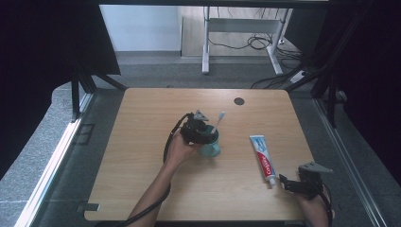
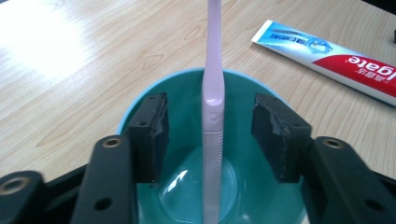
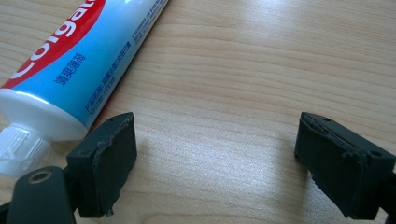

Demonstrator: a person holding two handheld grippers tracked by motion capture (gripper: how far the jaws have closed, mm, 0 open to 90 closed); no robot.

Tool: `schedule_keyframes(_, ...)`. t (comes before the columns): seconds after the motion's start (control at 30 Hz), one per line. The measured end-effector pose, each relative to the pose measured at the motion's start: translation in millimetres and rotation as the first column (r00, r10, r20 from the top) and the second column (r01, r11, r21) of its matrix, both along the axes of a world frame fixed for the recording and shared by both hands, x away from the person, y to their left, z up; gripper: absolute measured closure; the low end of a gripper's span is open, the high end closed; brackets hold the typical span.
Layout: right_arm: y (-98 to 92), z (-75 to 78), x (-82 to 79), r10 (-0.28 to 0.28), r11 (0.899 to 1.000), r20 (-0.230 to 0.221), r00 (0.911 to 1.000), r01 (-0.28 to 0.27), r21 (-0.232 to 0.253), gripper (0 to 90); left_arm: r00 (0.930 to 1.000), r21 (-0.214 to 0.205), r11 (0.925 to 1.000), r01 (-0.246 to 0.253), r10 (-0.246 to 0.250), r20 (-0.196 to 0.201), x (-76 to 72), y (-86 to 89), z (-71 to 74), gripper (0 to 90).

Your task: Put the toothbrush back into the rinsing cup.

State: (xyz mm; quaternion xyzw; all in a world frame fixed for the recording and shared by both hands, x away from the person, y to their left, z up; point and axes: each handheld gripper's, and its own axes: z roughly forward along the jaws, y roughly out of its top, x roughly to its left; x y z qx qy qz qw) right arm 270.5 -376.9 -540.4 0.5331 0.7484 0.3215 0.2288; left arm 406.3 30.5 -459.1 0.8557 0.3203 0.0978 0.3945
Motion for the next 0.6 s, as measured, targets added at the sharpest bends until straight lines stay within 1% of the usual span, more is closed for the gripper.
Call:
schedule_keyframes(0.07, 0.0, 0.0, 0.0, 0.000, 1.000, 0.000, 1.0000, 0.000, 0.000, 12.5, 1.0000, -0.001, 1.0000, 0.000, 0.000, 0.001, -0.5, 0.1, 1.2, 43.8)
schedule_keyframes(0.1, 0.0, 0.0, 0.0, 0.000, 1.000, 0.000, 1.0000, 0.000, 0.001, 12.5, 1.0000, -0.001, 1.0000, 0.002, -0.002, 0.007, -0.9, 0.3, 2.3, 40.7)
schedule_keyframes(0.23, 0.1, 0.0, 0.0, 0.000, 1.000, 0.000, 1.0000, 0.000, 0.001, 12.5, 0.9999, -0.010, 1.0000, 0.002, -0.002, 0.016, -4.0, 0.6, 7.2, 35.2)
schedule_keyframes(0.27, 0.1, 0.0, 0.0, -0.001, 1.000, 0.000, 1.0000, 0.001, 0.001, 12.5, 0.9996, -0.002, 1.0000, 0.003, -0.003, 0.029, -5.4, 0.9, 9.7, 33.6)
schedule_keyframes(0.37, 0.1, 0.0, 0.0, -0.001, 1.000, 0.000, 1.0000, 0.001, 0.001, 12.5, 0.9995, -0.003, 1.0000, -0.001, 0.002, 0.032, -7.0, 1.1, 11.9, 29.1)
schedule_keyframes(0.4, 0.1, 0.0, 0.0, -0.001, 1.000, 0.000, 1.0000, 0.001, 0.001, 12.5, 0.9993, -0.002, 1.0000, 0.004, -0.004, 0.038, -7.5, 2.3, 14.3, 28.1)
schedule_keyframes(0.47, 0.1, 0.0, 0.0, -0.001, 1.000, 0.000, 1.0000, 0.001, 0.002, 12.5, 0.9990, 0.003, 1.0000, 0.000, 0.000, 0.044, -8.5, 3.5, 16.4, 24.6)
schedule_keyframes(0.57, 0.1, 0.0, 0.0, -0.001, 1.000, 0.000, 1.0000, 0.001, 0.001, 12.5, 0.9989, 0.004, 1.0000, -0.002, 0.002, 0.046, -9.5, 5.1, 18.1, 19.4)
schedule_keyframes(0.6, 0.1, 0.0, 0.0, -0.001, 1.000, 0.000, 1.0000, 0.001, 0.002, 12.5, 0.9990, 0.007, 0.9999, -0.014, 0.014, 0.043, -10.8, 7.0, 19.3, 17.7)
